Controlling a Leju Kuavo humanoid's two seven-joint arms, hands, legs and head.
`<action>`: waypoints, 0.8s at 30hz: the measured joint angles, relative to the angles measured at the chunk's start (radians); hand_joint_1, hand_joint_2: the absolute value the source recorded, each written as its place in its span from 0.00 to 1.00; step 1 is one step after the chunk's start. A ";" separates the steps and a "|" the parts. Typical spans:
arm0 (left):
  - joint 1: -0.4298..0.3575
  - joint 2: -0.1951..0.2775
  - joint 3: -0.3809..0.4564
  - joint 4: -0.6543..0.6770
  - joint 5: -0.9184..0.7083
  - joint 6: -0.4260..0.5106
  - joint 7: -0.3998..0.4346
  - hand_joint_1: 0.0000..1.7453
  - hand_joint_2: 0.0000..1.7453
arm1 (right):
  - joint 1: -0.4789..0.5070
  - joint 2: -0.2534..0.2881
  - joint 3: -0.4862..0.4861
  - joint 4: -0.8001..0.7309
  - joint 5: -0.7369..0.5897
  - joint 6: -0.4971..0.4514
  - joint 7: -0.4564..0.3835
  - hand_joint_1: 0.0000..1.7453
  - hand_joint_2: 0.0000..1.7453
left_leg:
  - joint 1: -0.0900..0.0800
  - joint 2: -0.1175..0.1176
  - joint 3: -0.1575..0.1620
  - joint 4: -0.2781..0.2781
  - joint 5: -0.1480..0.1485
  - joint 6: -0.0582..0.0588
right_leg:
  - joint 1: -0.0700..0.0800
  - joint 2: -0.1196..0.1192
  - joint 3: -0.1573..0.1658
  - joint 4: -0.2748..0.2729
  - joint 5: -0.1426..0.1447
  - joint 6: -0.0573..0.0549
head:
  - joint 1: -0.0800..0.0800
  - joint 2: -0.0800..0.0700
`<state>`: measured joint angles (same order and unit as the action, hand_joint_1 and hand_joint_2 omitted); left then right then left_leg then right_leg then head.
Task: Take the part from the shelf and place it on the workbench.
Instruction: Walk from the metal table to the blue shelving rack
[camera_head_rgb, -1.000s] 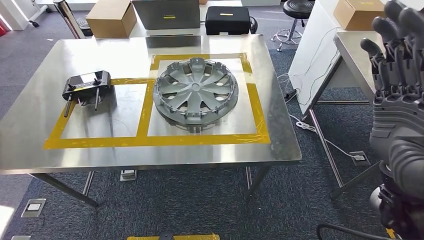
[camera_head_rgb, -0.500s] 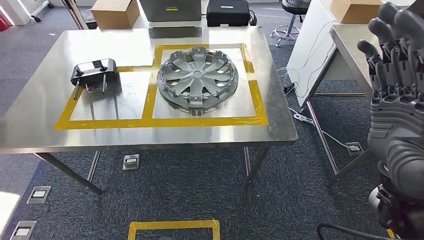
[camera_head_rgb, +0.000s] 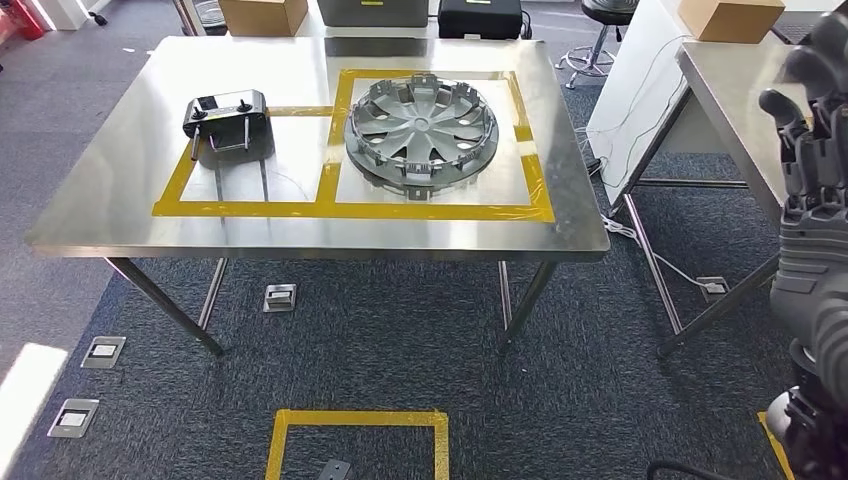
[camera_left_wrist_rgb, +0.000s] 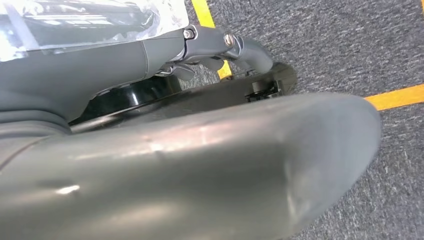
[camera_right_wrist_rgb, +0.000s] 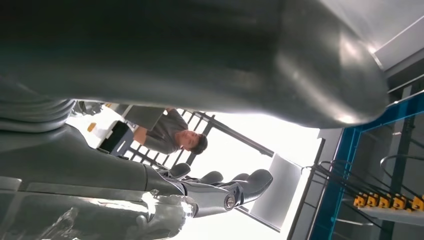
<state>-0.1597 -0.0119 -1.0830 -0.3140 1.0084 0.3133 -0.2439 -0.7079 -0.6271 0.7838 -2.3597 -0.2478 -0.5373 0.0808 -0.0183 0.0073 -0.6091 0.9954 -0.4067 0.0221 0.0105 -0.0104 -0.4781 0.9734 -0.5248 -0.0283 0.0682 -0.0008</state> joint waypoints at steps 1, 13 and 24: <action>-0.001 0.000 0.000 0.000 0.000 0.002 0.002 0.00 0.00 | 0.000 -0.001 0.000 0.000 -0.004 0.001 -0.002 0.00 0.00 | 0.002 -0.001 -0.004 0.001 0.003 -0.005 | -0.001 -0.002 -0.004 -0.006 0.009 -0.002 | 0.002 0.000; 0.009 0.002 -0.001 0.000 0.002 0.006 0.013 0.00 0.00 | 0.005 -0.002 -0.003 0.001 -0.019 0.009 -0.009 0.00 0.00 | 0.044 -0.010 0.132 0.059 -0.130 -0.075 | -0.033 -0.011 -0.172 0.045 0.116 0.028 | -0.021 0.000; 0.005 0.000 -0.001 0.000 0.002 0.006 0.010 0.00 0.00 | 0.012 -0.006 -0.009 0.002 -0.022 0.014 -0.012 0.00 0.00 | 0.013 -0.002 0.037 0.019 -0.057 0.008 | -0.032 0.001 -0.222 0.334 -0.045 0.048 | -0.017 0.000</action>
<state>-0.1547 -0.0120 -1.0838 -0.3140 1.0109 0.3189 -0.2338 -0.6957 -0.6336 0.7750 -2.3577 -0.2701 -0.5232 0.0686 -0.0052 0.0056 -0.5722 1.0139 -0.4641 0.0301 -0.0211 -0.0091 -0.7003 1.3071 -0.5695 0.0192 0.0510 -0.0008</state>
